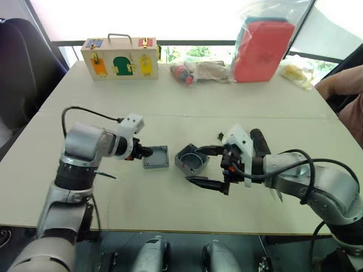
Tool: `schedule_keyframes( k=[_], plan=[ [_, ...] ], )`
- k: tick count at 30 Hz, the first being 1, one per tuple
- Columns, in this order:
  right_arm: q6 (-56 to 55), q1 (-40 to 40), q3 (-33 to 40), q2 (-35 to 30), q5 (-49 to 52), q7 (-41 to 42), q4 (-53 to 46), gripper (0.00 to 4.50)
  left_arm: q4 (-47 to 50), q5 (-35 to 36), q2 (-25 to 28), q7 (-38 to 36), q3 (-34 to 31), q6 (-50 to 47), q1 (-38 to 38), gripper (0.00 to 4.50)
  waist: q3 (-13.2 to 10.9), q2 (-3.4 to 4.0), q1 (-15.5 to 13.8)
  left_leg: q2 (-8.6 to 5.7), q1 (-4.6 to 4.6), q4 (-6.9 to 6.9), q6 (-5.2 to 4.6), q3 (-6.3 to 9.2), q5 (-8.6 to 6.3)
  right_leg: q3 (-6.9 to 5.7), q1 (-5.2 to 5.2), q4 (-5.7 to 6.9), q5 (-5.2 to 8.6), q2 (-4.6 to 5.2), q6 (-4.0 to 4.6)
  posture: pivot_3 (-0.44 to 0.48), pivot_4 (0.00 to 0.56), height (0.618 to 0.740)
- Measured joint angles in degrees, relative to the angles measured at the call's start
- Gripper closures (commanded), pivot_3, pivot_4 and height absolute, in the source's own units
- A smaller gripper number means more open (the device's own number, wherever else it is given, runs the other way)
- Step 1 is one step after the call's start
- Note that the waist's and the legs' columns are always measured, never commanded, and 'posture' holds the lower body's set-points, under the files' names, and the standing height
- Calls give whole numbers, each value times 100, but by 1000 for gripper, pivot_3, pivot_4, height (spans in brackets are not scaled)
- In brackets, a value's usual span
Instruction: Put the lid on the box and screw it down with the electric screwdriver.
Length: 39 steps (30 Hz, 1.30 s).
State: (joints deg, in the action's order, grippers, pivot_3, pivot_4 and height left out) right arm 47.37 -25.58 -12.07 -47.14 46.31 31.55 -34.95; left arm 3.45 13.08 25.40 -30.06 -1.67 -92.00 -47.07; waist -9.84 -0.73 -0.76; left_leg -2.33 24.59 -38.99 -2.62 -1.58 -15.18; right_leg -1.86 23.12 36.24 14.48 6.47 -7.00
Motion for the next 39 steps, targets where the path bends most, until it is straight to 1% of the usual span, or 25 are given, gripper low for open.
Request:
schedule_keyframes(
  k=[2,8,14,16,17,19,21,22,28,31,33,34,35,36,37,38,39],
  plan=[
    [-11,36,-12,57,-140,48,28,0,-35,29,-98,298,-90,0,15,2339,1,1,3,0,-1,6,14,0,6,1,3,0,0,0,0,0,150,740],
    [121,207,29,252,-282,10,-60,0,-212,418,-106,984,-65,0,198,2339,1,1,-12,-1,-1,13,38,0,16,6,8,-1,-2,9,3,0,150,740],
    [420,215,219,531,-275,-265,-226,0,-247,831,-36,1497,189,3,176,2339,5,5,-8,-7,-5,17,45,1,13,9,9,-1,-2,29,3,0,150,740],
    [484,215,221,564,-274,-307,-257,0,-243,896,-30,1576,242,7,174,2836,7,9,-12,-9,-5,17,46,1,14,9,8,-1,-2,30,3,0,150,740],
    [506,215,231,572,-274,-328,-270,0,-236,913,-29,1632,274,13,173,2922,8,9,-12,-9,-6,17,46,1,14,9,7,-1,-2,31,3,0,150,740],
    [575,215,300,626,-276,-385,-319,0,-213,1060,-46,1719,326,17,174,3565,8,9,-11,-10,-7,17,46,1,13,9,6,-2,-2,32,4,0,150,740],
    [607,220,345,643,-279,-421,-327,0,-148,1158,-42,1778,394,10,181,4314,9,9,-10,-10,-7,18,46,1,13,9,7,-2,-2,32,4,0,150,740],
    [621,228,369,648,-279,-427,-327,0,-105,1197,-45,1815,422,10,189,4446,9,9,-11,-10,-7,19,46,1,13,9,7,-2,-2,32,4,0,150,740],
    [763,240,504,735,-288,-570,-312,0,-98,1351,-136,2100,298,4,211,4446,13,14,-14,-11,-9,19,46,1,13,10,5,-3,-3,33,4,0,150,740],
    [876,241,807,1018,-236,-804,-160,0,-92,1280,-154,2135,265,36,211,4446,13,13,-8,-11,-9,21,46,0,13,10,6,-3,-3,32,5,0,150,740],
    [921,174,1139,1538,-88,-1140,131,0,-168,1187,-137,2024,205,618,228,4446,9,5,2,-9,-7,29,55,0,18,9,13,-3,-7,32,11,0,150,740],
    [964,99,1296,1791,22,-1352,301,0,-178,1150,-114,1915,144,1034,213,4446,9,5,2,-13,-5,47,61,-4,23,13,24,-6,-11,34,16,0,150,740],
    [1018,-67,1543,2167,163,-1625,556,0,-190,1118,-78,1725,6,1692,195,4446,8,2,6,-14,-5,64,71,-5,29,13,33,-11,-14,35,21,0,150,740],
    [1059,-194,1701,2360,254,-1806,719,0,-177,1114,-63,1574,-77,2194,130,4446,9,5,2,-15,-5,82,78,-7,34,13,39,-18,-18,35,26,0,150,740],
    [1099,-281,1741,2426,303,-1874,822,0,-149,1114,-61,1474,-162,2522,121,4446,10,7,1,-15,-7,87,79,-7,34,12,40,-18,-17,34,27,0,150,740],
    [1140,-452,1789,2570,352,-1943,1041,0,-142,1110,-69,1315,-312,3109,115,4446,10,7,10,-13,-7,93,82,-8,36,9,43,-21,-17,32,28,0,150,740],
    [1171,-625,1797,2721,359,-2005,1257,0,-158,1107,-91,1213,-402,3498,119,4446,10,7,14,-13,-7,97,83,-9,38,7,44,-20,-17,31,28,0,150,740]
  ],
)
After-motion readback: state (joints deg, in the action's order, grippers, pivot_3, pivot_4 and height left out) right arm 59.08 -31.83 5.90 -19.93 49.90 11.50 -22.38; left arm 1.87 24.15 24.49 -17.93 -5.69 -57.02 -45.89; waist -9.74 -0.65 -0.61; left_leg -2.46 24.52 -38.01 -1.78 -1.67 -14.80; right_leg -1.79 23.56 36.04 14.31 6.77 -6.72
